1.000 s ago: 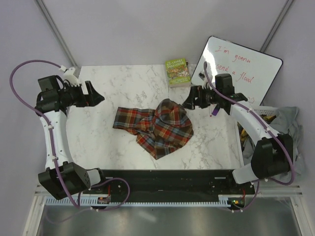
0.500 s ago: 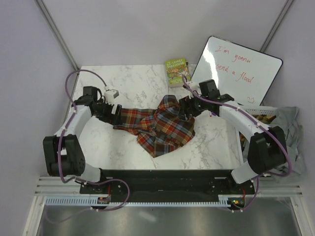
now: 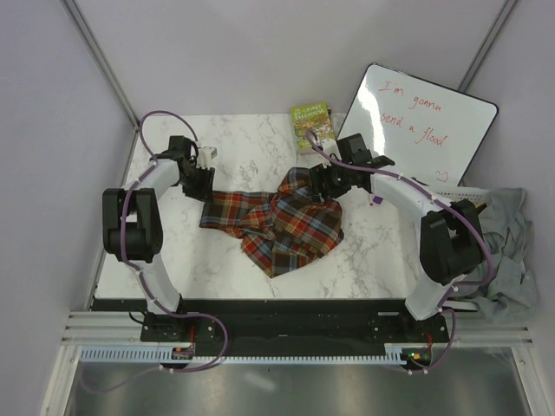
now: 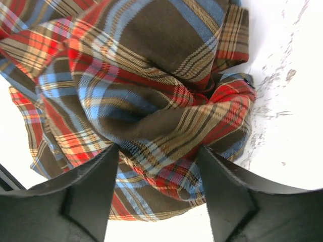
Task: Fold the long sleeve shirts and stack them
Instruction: Move the shirt to the center of the board, then flatten the shirt out
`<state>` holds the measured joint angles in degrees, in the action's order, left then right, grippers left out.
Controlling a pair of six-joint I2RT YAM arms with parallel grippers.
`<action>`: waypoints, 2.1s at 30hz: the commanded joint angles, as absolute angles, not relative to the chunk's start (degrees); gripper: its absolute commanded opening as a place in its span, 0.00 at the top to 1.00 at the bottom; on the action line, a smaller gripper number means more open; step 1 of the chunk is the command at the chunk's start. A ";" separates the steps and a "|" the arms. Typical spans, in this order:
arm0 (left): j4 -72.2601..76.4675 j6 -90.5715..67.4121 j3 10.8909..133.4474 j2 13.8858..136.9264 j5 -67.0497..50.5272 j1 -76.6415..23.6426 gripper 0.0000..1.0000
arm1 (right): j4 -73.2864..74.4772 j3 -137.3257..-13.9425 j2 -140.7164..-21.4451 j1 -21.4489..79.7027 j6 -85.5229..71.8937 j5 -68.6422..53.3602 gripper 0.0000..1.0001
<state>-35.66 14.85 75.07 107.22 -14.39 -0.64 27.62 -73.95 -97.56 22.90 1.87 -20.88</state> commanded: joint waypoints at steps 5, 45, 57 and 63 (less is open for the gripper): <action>-37.18 10.37 82.16 95.38 -23.90 -0.27 0.98 | 27.16 -76.46 -96.33 22.50 1.49 -21.97 0.50; -35.51 5.01 74.26 107.86 -22.83 -0.62 0.56 | 36.03 -84.02 -91.85 18.81 4.66 -25.49 0.19; -47.90 12.21 111.06 83.06 -28.17 -8.17 0.98 | 36.03 -85.34 -85.87 16.00 6.41 -28.39 0.02; -47.37 11.51 120.21 80.86 -38.91 -9.05 0.98 | 35.95 -85.87 -82.45 15.29 7.91 -29.88 0.02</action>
